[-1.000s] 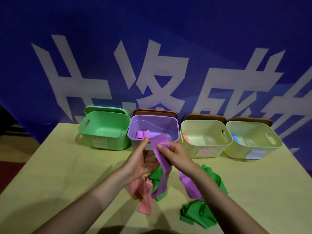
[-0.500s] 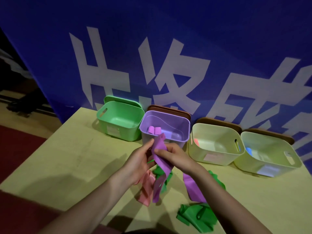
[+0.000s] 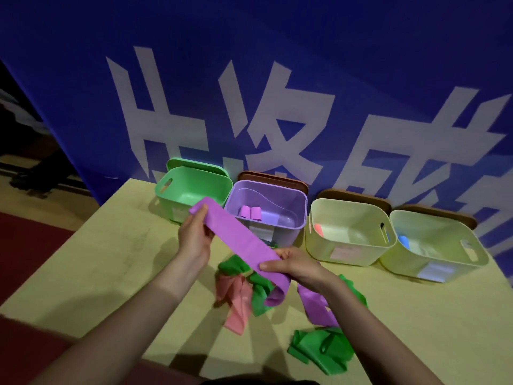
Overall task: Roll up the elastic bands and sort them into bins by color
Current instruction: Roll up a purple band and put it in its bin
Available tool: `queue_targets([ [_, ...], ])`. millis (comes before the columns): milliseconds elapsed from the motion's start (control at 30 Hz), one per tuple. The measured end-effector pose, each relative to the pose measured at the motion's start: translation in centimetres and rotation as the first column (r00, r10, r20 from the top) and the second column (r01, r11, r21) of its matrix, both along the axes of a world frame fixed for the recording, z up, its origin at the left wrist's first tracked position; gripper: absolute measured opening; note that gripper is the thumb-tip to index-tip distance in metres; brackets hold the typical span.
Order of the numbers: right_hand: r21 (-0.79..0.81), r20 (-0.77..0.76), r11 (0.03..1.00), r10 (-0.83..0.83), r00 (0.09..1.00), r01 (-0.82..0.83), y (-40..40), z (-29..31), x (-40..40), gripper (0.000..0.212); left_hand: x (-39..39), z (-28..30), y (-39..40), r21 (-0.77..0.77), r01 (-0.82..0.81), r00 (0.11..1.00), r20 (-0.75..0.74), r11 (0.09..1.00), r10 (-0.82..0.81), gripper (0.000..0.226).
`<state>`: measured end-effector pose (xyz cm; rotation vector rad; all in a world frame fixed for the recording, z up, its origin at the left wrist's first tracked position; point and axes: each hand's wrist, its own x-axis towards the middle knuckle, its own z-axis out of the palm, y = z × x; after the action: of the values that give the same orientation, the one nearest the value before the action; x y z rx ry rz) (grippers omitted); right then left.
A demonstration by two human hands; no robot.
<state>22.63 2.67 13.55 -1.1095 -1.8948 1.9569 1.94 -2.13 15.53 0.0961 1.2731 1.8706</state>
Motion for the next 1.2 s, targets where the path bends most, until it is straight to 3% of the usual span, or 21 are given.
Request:
queue_targets([
  [67,-0.011,0.034,1.0,-0.012,0.999,0.012,-0.4,-1.1,1.2,0.014,-2.0,0.4,0.0,-0.012,-0.05,0.998,-0.034,0.999,0.049,0.032],
  [233,-0.111,-0.055,0.987,-0.125,0.991,0.118,-0.7,-3.6,2.6,0.019,-3.6,-0.3,-0.2,-0.027,-0.04,0.99,-0.135,0.999,0.036,0.03],
  [467,-0.133,-0.012,0.916,-0.383,0.924,0.378,0.2,-7.1,2.7,0.023,-4.9,-1.0,0.2,-0.009,-0.04,0.997,0.062,0.999,0.04,0.037],
  [633,-0.075,-0.012,0.902,-0.427,0.904,0.425,-0.2,-8.0,3.8,0.023,-4.5,-1.3,0.4,-0.053,0.018,0.993,0.114,0.998,-0.012,0.039],
  [733,-0.059,0.084,0.886,-0.455,0.887,0.46,-0.3,-9.4,4.1,0.019,-3.4,-0.8,0.5,-0.043,0.106,0.987,0.127,0.993,-0.099,0.039],
  [833,-0.018,0.225,0.922,-0.373,0.9,0.387,-0.5,-10.3,4.1,0.013,-0.6,0.1,0.3,-0.031,0.2,0.98,0.03,0.979,-0.199,0.032],
  [900,0.043,0.24,0.927,-0.371,0.897,0.372,-0.4,-9.6,3.7,0.012,1.3,0.7,0.0,-0.043,0.237,0.969,-0.067,0.97,-0.24,0.03],
  [1067,0.241,-0.057,0.839,-0.489,0.87,0.487,-0.1,-4.5,1.4,0.013,4.5,1.3,-0.9,-0.114,0.314,0.88,-0.337,0.942,-0.334,0.026],
  [1200,0.278,-0.352,0.811,-0.414,0.84,0.515,-0.7,1.0,-0.8,0.014,5.6,2.2,-0.9,-0.104,0.297,0.794,-0.525,0.949,-0.306,0.026],
])
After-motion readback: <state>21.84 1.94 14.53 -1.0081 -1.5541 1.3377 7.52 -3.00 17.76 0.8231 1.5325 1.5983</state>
